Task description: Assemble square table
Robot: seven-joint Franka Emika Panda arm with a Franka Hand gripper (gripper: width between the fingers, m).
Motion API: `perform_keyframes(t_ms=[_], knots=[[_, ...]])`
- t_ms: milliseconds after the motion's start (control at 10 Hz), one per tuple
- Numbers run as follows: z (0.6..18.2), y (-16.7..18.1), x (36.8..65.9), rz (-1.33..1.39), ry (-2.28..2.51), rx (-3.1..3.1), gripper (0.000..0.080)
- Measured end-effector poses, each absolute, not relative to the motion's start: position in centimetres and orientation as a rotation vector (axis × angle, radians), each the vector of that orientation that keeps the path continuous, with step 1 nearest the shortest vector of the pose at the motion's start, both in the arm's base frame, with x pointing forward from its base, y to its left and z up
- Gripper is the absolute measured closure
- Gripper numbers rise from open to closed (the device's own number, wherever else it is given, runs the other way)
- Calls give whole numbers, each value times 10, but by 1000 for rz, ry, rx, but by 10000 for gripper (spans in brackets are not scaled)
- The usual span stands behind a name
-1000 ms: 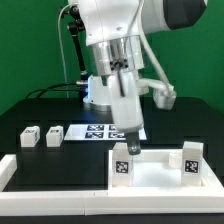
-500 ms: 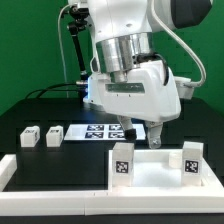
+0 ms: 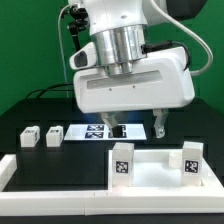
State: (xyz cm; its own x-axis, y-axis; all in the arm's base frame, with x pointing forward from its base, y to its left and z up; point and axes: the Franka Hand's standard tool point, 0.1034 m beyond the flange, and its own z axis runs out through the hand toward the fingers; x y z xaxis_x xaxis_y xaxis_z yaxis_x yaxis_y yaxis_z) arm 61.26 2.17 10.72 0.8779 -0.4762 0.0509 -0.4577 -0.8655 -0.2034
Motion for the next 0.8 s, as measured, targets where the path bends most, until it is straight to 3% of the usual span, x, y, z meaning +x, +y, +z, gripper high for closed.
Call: perform_keyframes(t_ms=[100, 500, 800], knots=[[113, 11, 615, -186, 522, -2918, 151], [108, -3, 611, -278, 7, -3037, 151], [103, -1, 606, -246, 51, -3038, 151]])
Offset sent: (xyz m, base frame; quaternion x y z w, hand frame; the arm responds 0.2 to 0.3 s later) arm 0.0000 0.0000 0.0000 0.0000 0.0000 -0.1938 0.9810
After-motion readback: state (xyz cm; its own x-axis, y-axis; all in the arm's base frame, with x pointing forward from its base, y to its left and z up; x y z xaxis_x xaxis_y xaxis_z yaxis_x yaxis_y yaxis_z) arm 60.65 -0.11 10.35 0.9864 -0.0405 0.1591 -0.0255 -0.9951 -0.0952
